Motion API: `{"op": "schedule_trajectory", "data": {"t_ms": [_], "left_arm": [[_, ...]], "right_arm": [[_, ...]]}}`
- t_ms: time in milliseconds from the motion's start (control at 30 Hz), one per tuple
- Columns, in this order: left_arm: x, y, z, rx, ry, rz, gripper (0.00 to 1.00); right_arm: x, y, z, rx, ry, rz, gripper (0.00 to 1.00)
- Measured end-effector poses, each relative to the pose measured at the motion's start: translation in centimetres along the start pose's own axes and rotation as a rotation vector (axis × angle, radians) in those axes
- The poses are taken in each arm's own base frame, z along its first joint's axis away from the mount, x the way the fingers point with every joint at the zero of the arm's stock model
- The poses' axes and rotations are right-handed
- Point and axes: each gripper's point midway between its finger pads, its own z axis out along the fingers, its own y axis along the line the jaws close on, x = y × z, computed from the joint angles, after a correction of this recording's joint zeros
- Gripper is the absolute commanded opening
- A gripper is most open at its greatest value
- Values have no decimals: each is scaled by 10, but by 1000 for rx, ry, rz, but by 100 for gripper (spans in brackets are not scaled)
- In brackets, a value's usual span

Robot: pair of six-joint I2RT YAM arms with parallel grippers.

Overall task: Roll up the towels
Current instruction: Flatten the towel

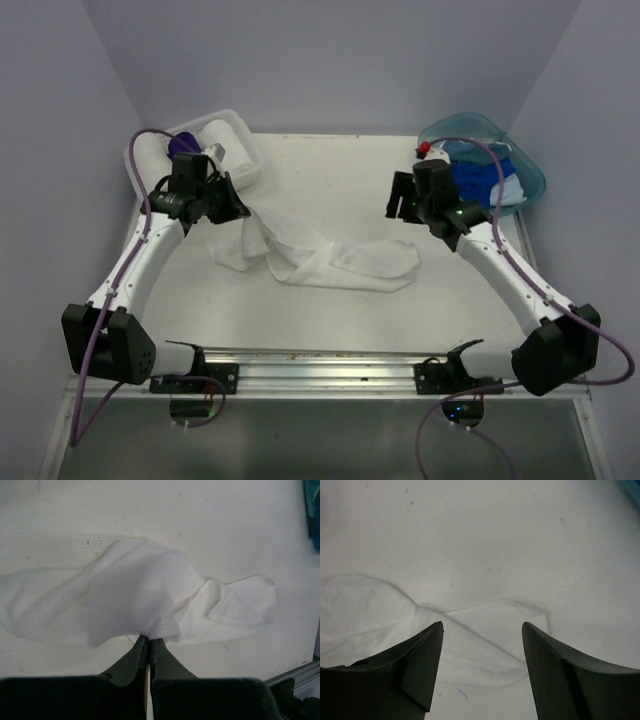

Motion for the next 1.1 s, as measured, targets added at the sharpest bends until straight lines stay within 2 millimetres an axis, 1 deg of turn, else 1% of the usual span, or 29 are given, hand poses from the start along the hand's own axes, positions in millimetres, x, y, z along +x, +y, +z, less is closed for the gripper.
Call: {"op": "schedule_trajectory", "data": {"t_ms": [33,67,100,133,167,200,267,333,400,467,500,567,600,633,700,733,800,833,933,1000,1067,1100], "left_arm": [[-4,-3,-4,9,-18,5,0],[-7,-6,-8,17,-34,10,0],[-10,-8,-11,23,-46,14,0],[-12,-10,-14,30,-59,17,0],[-14,-12,-16,34,-67,20,0],[-15,-13,-17,36,-70,21,0],[-14,-12,-17,35,-68,20,0],[-14,-13,-17,36,-68,17,0],[-14,-13,-17,36,-67,13,0],[-14,-13,-17,36,-68,13,0],[-14,-13,-17,36,-68,12,0],[-14,-13,-17,36,-68,12,0],[-14,-13,-17,36,-68,11,0],[-14,-13,-17,36,-68,10,0],[-14,-13,-17,36,-68,10,0],[-14,-13,-17,35,-68,10,0],[-14,-13,-17,35,-68,8,0],[-14,-13,-17,36,-68,6,0],[-15,-13,-17,36,-70,3,0],[-15,-14,-18,37,-71,2,0],[-17,-15,-18,38,-74,-3,0],[-19,-16,-19,40,-77,-3,0]], "right_arm": [[5,16,6,-28,25,-31,68],[15,34,12,-58,56,-73,69],[27,52,18,-90,94,-116,70],[39,64,22,-113,126,-149,71],[57,80,29,-138,178,-198,74],[70,89,34,-152,215,-229,74],[97,101,48,-158,298,-291,76],[118,104,60,-151,363,-332,77],[133,105,67,-152,410,-348,77],[143,105,73,-148,440,-358,76],[146,106,75,-149,449,-361,75],[149,112,81,-159,460,-358,71],[151,114,85,-160,462,-358,68],[152,115,88,-162,465,-357,60],[158,117,95,-161,474,-353,55],[161,117,98,-162,479,-350,43],[168,118,103,-161,498,-349,30],[170,118,106,-158,504,-348,17],[169,120,111,-153,503,-352,0],[162,121,112,-146,491,-353,0],[144,121,114,-134,458,-345,0],[132,121,115,-132,436,-334,0]]}}
